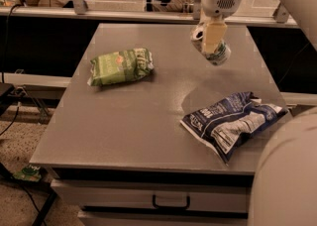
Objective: Knock 7up can over
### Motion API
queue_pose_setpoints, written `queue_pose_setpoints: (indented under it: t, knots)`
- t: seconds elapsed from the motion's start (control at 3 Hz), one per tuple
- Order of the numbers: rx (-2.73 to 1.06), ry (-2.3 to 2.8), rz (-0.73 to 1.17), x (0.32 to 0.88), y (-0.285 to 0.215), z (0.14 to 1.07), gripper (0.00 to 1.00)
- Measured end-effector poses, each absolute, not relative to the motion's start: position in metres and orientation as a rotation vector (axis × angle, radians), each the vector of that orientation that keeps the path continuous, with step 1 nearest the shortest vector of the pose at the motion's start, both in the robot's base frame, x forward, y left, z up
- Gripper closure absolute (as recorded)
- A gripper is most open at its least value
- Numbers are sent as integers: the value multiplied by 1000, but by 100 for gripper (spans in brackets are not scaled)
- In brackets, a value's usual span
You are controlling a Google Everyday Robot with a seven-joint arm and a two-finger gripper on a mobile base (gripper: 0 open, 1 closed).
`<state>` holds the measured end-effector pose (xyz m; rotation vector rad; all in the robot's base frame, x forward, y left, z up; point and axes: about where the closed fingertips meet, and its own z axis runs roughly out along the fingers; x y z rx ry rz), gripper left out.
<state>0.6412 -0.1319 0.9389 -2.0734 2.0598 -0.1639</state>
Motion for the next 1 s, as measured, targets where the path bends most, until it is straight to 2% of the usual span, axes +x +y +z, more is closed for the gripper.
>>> queue_pose_setpoints:
  t: [0.33, 0.67, 1.0]
  knots:
    - [-2131, 2043, -157, 626, -127, 932, 26]
    - [-2143, 2021, -158, 624, -122, 927, 0]
    - [-2143, 2021, -158, 624, -122, 927, 0]
